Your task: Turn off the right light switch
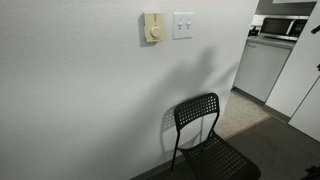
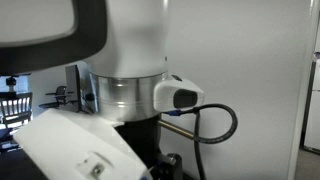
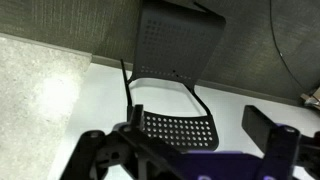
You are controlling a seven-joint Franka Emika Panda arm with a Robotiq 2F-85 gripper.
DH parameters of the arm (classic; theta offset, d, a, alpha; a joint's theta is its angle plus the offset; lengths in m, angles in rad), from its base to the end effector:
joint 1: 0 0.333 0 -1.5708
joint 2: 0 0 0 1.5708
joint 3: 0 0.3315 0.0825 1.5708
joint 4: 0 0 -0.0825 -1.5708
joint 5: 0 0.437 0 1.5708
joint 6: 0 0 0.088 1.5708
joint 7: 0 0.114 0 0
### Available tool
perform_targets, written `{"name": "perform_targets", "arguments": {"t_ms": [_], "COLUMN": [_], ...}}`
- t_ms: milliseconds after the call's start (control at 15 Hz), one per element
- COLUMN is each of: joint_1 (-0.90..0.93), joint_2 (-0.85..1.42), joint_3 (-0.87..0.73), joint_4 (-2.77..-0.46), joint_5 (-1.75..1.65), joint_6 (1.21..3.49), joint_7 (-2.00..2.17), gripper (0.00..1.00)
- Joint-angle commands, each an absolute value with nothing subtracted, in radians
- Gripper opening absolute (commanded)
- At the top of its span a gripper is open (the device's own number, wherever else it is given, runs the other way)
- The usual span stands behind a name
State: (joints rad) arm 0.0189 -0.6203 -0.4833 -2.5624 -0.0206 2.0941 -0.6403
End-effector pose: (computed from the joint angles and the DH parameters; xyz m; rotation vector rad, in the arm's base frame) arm 0.3801 -0.1880 0.4415 -2.9273 -0.3706 -0.3103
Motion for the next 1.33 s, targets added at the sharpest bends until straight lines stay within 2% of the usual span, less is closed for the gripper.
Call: {"name": "perform_targets", "arguments": {"t_ms": [0,1000,1267], "joint_1": [-0.022,0.192,0.221], "joint_2": [-0.608,-0.44,-0.301], "joint_3": [-0.446,-0.293,-0.264], "joint_4": [-2.561,-2.38,-2.216], "joint_5": [0.009,0.121,0.201], "joint_6": [2.092,2.054,1.902], "joint_7": [-0.664,-1.134,-1.283], "gripper": [1.0,1.0,1.0]}}
